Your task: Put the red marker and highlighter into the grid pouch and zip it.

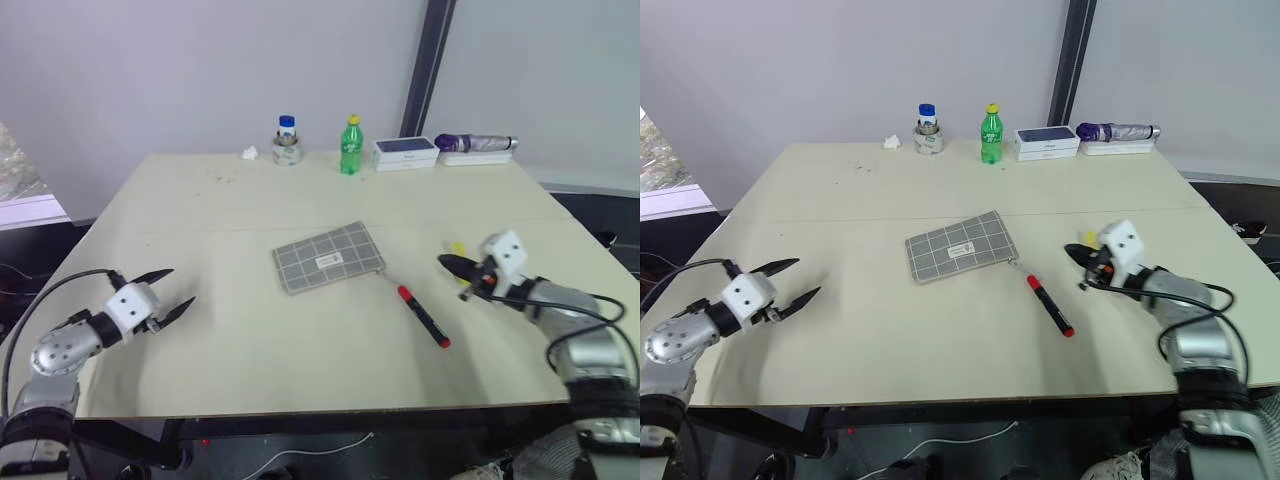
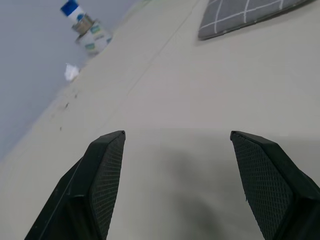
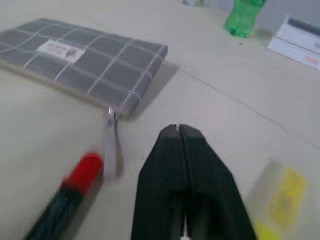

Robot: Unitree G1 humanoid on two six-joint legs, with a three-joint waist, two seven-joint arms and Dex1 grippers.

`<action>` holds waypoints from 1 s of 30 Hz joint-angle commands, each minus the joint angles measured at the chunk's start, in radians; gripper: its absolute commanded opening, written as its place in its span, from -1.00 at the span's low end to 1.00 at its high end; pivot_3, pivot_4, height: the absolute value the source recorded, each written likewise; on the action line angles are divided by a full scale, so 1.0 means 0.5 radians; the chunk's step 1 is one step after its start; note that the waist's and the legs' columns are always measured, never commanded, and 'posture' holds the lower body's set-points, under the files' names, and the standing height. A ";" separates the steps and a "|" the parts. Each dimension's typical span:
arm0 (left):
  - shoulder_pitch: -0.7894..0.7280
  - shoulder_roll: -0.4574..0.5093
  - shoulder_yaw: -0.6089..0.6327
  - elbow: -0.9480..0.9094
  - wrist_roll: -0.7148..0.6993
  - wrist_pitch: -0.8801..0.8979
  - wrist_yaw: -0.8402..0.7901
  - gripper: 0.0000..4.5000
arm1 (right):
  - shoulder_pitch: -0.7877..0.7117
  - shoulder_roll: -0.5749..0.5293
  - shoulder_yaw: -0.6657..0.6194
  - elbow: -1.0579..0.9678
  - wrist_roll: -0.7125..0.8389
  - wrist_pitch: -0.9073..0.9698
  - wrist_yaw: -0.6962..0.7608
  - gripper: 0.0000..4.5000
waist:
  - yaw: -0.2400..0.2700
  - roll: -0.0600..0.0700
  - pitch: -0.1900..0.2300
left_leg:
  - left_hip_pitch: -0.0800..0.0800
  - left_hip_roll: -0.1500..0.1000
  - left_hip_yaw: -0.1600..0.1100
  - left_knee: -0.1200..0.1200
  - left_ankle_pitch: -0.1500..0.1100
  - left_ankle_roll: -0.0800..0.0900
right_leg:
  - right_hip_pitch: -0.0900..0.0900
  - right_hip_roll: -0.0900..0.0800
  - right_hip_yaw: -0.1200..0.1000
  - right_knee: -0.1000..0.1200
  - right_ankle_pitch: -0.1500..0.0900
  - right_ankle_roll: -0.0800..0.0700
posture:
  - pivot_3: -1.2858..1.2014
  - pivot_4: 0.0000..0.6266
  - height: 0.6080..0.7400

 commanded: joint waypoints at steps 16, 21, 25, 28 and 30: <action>-0.737 -0.272 -0.749 0.661 0.893 -0.471 0.693 0.57 | -0.859 0.550 0.430 1.408 -0.694 -0.611 -0.667 -0.95 | -0.040 0.000 0.000 | 0.000 -0.001 -0.002 -0.001 0.007 -0.010 | -0.003 0.001 0.000 0.006 0.000 0.001 | 0.03 -0.52 1.00; -0.806 -0.352 -0.825 0.706 0.915 -0.508 0.706 0.57 | -0.837 0.567 0.471 1.477 -0.747 -0.614 -0.647 -0.95 | -0.048 -0.001 -0.001 | 0.000 -0.002 -0.002 -0.001 0.007 -0.010 | -0.003 0.001 0.000 0.008 0.000 0.001 | 0.03 -0.52 1.00; -0.821 -0.377 -0.903 0.740 0.973 -0.536 0.711 0.57 | -0.834 0.575 0.450 1.458 -0.737 -0.611 -0.626 -0.95 | -0.049 -0.001 -0.001 | 0.000 -0.001 -0.003 0.000 0.007 -0.010 | -0.003 0.001 0.000 0.008 0.000 0.001 | 0.03 -0.52 1.00; -0.853 -0.424 -0.915 0.763 0.963 -0.514 0.734 0.57 | -0.835 0.577 0.440 1.437 -0.725 -0.610 -0.583 -0.95 | -0.047 -0.001 -0.001 | 0.000 -0.002 -0.002 0.000 0.006 -0.010 | -0.002 0.001 0.000 0.008 0.000 0.001 | 0.03 -0.52 1.00; -0.884 -0.456 -0.929 0.776 0.976 -0.495 0.754 0.57 | -0.831 0.577 0.440 1.424 -0.726 -0.607 -0.563 -0.95 | -0.045 -0.001 -0.001 | 0.000 -0.002 -0.003 0.000 0.006 -0.010 | -0.002 0.001 0.000 0.008 0.000 0.001 | 0.03 -0.52 1.00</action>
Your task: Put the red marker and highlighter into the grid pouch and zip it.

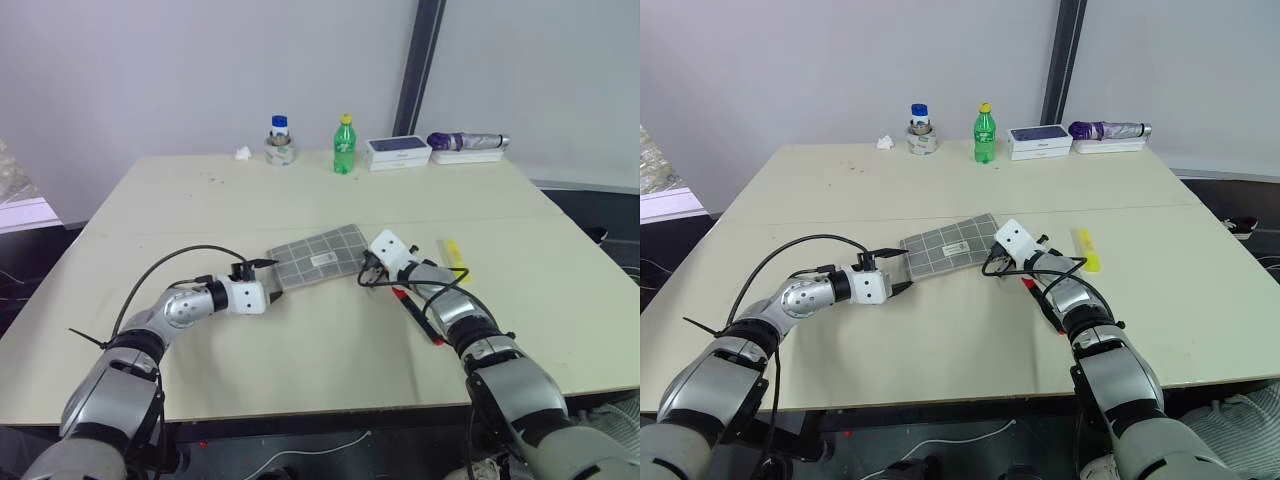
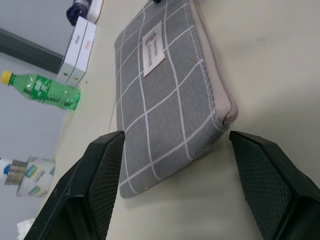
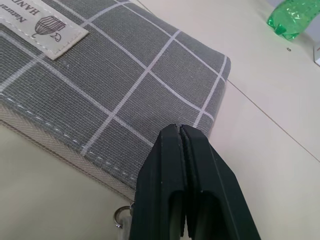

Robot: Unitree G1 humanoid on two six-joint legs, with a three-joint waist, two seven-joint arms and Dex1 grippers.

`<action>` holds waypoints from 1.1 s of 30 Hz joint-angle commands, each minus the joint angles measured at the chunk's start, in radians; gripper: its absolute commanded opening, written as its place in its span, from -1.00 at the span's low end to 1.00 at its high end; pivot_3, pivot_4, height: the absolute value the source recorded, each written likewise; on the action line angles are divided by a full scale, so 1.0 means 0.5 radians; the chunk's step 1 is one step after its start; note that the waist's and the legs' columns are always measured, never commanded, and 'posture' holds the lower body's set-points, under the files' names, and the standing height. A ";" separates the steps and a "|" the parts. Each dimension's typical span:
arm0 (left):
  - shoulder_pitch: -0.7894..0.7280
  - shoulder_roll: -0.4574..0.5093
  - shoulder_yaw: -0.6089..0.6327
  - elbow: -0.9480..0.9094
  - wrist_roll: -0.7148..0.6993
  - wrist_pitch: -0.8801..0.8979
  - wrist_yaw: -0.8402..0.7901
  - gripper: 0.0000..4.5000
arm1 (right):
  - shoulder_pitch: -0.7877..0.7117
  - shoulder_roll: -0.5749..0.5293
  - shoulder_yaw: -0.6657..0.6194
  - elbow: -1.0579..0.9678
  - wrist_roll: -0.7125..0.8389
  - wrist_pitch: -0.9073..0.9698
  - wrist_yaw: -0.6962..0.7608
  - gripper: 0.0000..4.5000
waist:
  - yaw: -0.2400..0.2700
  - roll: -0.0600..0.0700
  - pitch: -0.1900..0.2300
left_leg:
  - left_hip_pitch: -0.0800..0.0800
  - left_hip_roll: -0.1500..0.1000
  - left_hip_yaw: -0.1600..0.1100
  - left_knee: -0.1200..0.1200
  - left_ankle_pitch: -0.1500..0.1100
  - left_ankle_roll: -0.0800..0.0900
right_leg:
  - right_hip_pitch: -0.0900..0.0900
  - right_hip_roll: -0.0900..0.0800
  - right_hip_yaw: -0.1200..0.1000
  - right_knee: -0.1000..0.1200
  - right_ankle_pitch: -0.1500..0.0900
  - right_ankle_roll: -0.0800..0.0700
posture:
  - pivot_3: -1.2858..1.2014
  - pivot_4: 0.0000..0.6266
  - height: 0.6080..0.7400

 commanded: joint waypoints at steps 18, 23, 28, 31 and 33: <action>-0.060 -0.184 0.062 0.139 -0.227 0.260 -0.275 -0.97 | 0.012 -0.014 -0.058 -0.168 0.063 0.015 0.124 -1.00 | -0.003 0.002 -0.002 | 0.001 0.000 0.000 0.001 0.000 0.000 | 0.001 0.000 0.000 0.001 0.000 0.000 | 0.03 -0.52 1.00; -0.040 -0.173 0.163 0.070 -0.367 0.293 -0.397 -1.00 | 0.009 -0.022 -0.141 -0.293 0.174 0.020 0.162 -0.41 | -0.007 0.001 -0.001 | 0.000 0.000 0.000 0.001 0.001 -0.001 | 0.000 0.000 0.000 0.001 0.000 0.000 | 0.03 -0.52 1.00; 0.063 -0.100 0.240 -0.149 -0.473 0.335 -0.439 -1.00 | 0.150 -0.076 -0.276 -0.769 0.393 0.344 0.292 0.72 | -0.014 0.001 -0.001 | 0.000 0.001 0.000 0.000 0.001 -0.002 | -0.002 0.000 0.000 0.001 0.000 0.000 | 0.03 -0.52 1.00; 0.224 -0.074 0.281 -0.449 -0.538 0.439 -0.410 -1.00 | 0.408 -0.154 -0.248 -1.211 0.468 0.641 0.440 0.97 | -0.007 0.001 -0.001 | -0.001 0.001 0.000 0.000 0.001 -0.002 | -0.002 0.000 0.000 0.000 0.000 0.000 | 0.03 -0.52 1.00; 0.341 -0.074 0.316 -0.663 -0.574 0.566 -0.372 -1.00 | 0.537 -0.173 -0.231 -1.411 0.491 0.795 0.451 0.97 | -0.006 0.001 -0.001 | -0.001 0.001 0.000 0.001 0.000 0.000 | -0.002 0.000 0.000 0.000 0.000 0.000 | 0.03 -0.52 1.00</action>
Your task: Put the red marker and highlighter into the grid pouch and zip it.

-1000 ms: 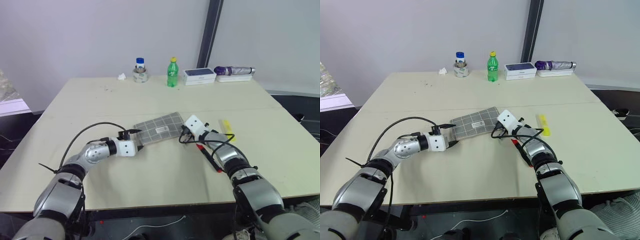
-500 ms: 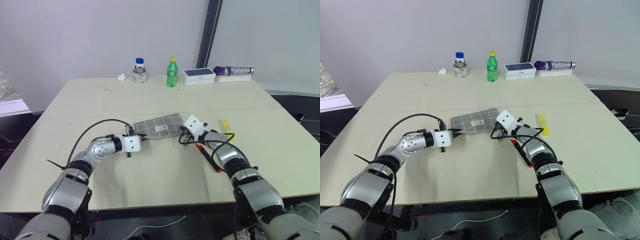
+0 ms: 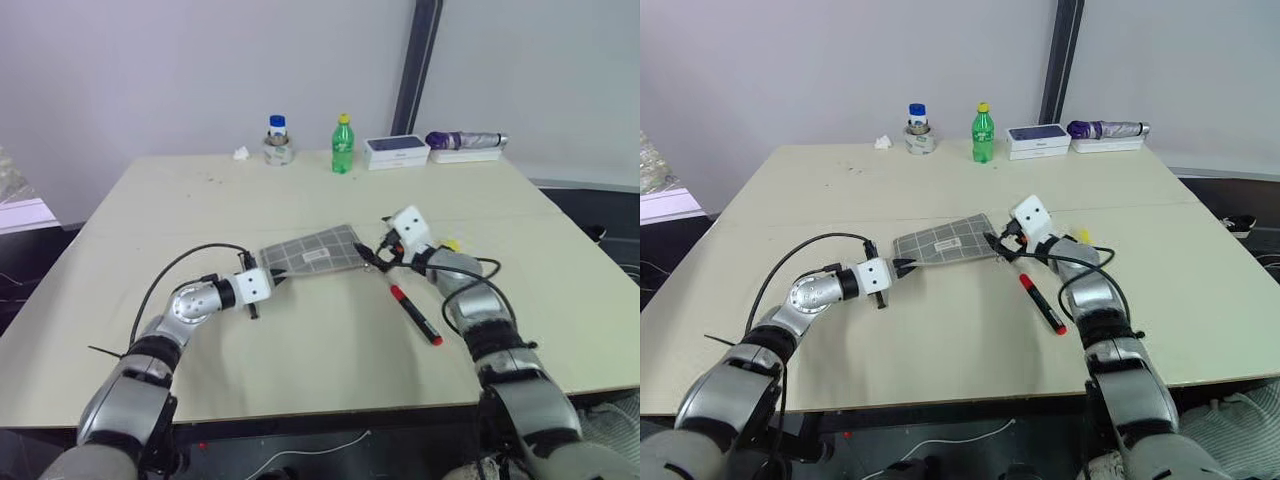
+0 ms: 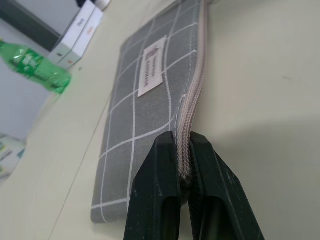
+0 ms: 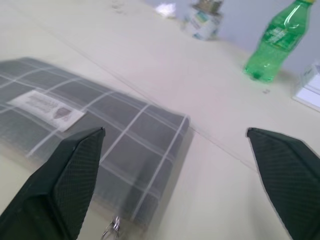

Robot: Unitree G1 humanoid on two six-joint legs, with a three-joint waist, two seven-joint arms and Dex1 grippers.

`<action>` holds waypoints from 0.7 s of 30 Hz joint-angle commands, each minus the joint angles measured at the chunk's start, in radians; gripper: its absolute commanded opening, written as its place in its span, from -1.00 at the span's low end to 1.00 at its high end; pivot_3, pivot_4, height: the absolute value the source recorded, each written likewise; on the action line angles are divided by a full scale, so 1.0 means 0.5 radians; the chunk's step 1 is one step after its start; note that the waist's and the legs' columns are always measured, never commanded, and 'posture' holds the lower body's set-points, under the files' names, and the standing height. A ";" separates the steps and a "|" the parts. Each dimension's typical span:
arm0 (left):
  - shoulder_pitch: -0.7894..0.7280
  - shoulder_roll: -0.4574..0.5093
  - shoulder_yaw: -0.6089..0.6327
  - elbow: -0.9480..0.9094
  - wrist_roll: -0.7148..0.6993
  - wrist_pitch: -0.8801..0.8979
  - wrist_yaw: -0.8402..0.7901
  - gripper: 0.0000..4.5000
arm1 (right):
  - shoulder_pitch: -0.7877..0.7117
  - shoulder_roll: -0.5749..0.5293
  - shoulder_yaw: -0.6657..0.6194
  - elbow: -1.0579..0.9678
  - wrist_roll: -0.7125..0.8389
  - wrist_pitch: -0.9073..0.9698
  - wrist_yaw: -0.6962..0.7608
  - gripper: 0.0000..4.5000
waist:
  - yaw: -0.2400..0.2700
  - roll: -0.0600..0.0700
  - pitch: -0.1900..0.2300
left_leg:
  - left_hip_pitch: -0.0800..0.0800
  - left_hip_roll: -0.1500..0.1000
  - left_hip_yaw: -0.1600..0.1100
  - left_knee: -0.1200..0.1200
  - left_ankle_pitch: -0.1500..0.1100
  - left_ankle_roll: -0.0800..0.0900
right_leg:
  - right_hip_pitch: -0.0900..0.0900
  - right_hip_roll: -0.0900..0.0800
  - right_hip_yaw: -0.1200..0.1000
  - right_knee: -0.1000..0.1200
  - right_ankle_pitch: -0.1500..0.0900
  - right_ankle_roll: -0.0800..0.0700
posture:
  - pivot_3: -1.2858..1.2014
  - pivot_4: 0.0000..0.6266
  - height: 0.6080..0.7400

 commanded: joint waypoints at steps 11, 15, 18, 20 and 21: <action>0.454 -0.013 0.105 -0.954 -0.067 0.556 0.226 -1.00 | 0.161 0.085 0.082 -0.329 -0.022 0.430 -0.155 0.97 | 0.005 0.000 0.000 | 0.000 0.000 0.000 0.000 -0.003 0.005 | -0.002 0.000 0.001 0.003 0.000 0.000 | 0.03 -0.52 1.00; 0.470 0.010 0.121 -0.988 -0.054 0.604 0.265 -1.00 | 0.064 0.097 0.045 -0.155 -0.010 0.446 -0.206 0.87 | 0.008 0.000 0.000 | 0.000 0.000 0.000 0.001 -0.003 0.005 | -0.001 0.000 0.001 0.003 0.000 0.000 | 0.03 -0.52 1.00; 0.454 0.024 0.129 -0.970 -0.072 0.604 0.267 -1.00 | 0.028 0.101 0.036 -0.073 0.012 0.475 -0.183 0.41 | 0.005 0.000 0.000 | 0.000 0.000 0.000 0.000 -0.002 0.004 | -0.002 0.000 0.001 0.002 0.000 0.000 | 0.03 -0.52 1.00; 0.449 0.026 0.126 -0.963 -0.072 0.602 0.266 -1.00 | 0.016 0.099 0.075 -0.030 -0.015 0.456 -0.153 -0.06 | 0.004 0.000 0.000 | 0.000 0.000 0.000 0.000 -0.001 0.003 | -0.002 0.000 0.001 0.002 0.000 0.000 | 0.03 -0.52 1.00; 0.446 0.024 0.125 -0.964 -0.074 0.603 0.266 -1.00 | 0.012 0.101 0.087 -0.014 -0.025 0.446 -0.144 -0.34 | 0.003 0.000 0.000 | 0.000 0.000 0.001 0.000 -0.001 0.003 | -0.002 0.000 0.001 0.001 0.000 0.000 | 0.03 -0.52 1.00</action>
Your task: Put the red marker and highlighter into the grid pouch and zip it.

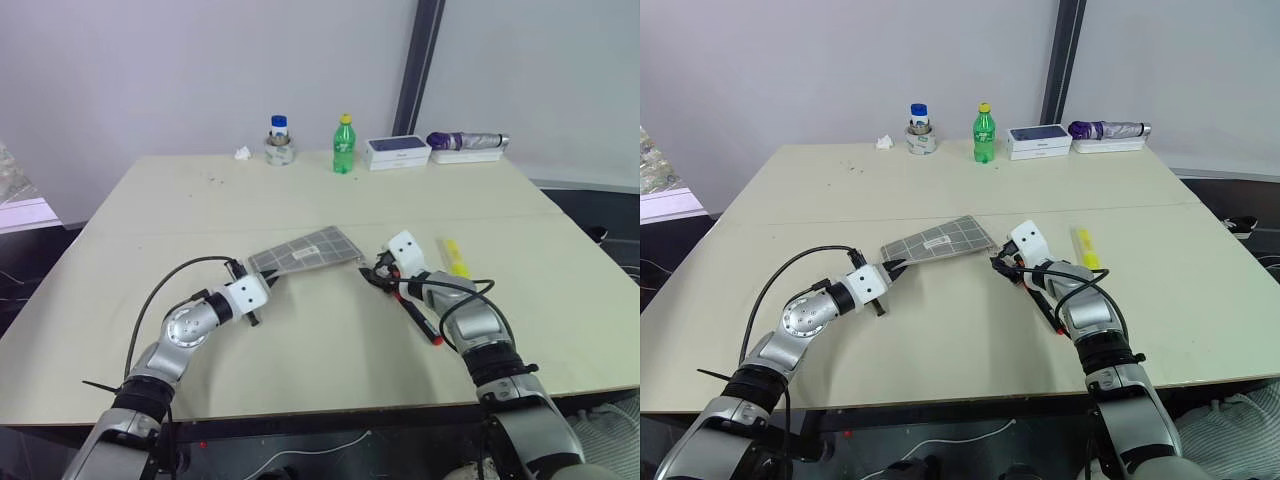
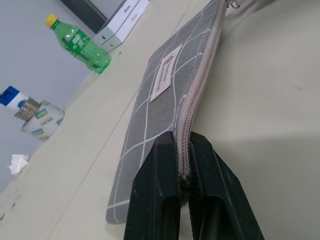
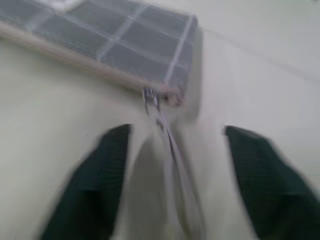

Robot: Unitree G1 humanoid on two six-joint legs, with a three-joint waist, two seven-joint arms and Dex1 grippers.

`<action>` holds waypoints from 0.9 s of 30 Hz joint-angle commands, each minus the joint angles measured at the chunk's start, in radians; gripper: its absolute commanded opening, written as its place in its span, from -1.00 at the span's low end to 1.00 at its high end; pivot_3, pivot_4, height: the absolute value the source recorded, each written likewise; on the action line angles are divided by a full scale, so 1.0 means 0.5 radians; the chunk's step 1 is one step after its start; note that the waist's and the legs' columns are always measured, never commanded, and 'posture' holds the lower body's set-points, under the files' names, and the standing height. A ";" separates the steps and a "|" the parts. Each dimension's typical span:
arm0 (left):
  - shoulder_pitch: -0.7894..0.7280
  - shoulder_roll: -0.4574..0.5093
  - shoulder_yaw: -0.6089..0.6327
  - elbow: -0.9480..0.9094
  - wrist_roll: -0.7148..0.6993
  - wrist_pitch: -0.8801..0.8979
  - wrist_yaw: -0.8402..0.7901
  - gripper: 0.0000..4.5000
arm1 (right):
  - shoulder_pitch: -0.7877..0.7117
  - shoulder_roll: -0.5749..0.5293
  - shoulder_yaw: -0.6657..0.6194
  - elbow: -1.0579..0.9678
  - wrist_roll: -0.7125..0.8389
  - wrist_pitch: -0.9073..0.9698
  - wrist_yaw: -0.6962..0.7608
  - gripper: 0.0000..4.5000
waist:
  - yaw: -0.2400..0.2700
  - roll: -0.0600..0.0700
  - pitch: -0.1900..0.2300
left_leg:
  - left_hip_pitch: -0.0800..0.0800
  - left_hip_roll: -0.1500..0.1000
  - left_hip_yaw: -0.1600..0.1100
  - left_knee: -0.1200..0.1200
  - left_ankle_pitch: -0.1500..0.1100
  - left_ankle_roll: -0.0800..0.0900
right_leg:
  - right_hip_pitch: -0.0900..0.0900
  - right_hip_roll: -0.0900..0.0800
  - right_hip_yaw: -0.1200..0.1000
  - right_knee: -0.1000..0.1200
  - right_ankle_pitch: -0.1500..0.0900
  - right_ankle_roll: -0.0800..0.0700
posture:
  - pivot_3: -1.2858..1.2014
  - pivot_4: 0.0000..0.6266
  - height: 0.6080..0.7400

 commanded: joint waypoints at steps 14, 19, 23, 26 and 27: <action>-0.041 0.010 0.038 -0.026 -0.027 0.016 0.036 -1.00 | -0.128 0.104 0.071 -0.097 -0.015 -0.132 0.059 -0.98 | 0.001 0.000 0.000 | 0.000 0.000 0.000 0.000 0.003 -0.005 | 0.000 0.000 0.000 0.000 0.000 0.000 | 0.03 -0.52 1.00; -0.095 -0.014 0.038 0.023 -0.023 0.049 0.072 -1.00 | -0.079 0.154 0.227 -0.320 -0.079 -0.161 0.103 -0.98 | -0.002 0.000 0.000 | 0.000 0.000 0.000 -0.001 0.002 -0.003 | -0.001 0.000 0.000 0.000 0.000 0.000 | 0.03 -0.52 1.00; -0.131 -0.036 0.020 0.050 -0.016 0.047 0.073 -1.00 | -0.038 0.212 0.314 -0.451 -0.086 -0.144 0.141 -0.98 | 0.000 0.000 0.000 | 0.000 0.000 0.000 -0.001 0.002 -0.003 | -0.001 0.000 0.000 0.000 0.000 0.000 | 0.03 -0.52 1.00; -0.148 -0.055 0.006 0.058 -0.015 0.044 0.066 -1.00 | -0.013 0.242 0.383 -0.536 -0.075 -0.168 0.206 -0.98 | 0.002 0.000 0.000 | 0.000 0.000 -0.001 0.000 0.002 -0.004 | 0.000 0.000 0.000 0.000 0.000 0.000 | 0.03 -0.52 1.00; -0.152 -0.061 0.003 0.060 -0.017 0.044 0.063 -1.00 | -0.005 0.250 0.422 -0.556 -0.091 -0.183 0.226 -0.98 | 0.002 0.000 0.000 | 0.000 0.000 -0.001 0.000 0.002 -0.004 | 0.000 0.000 0.000 0.000 0.000 0.000 | 0.03 -0.52 1.00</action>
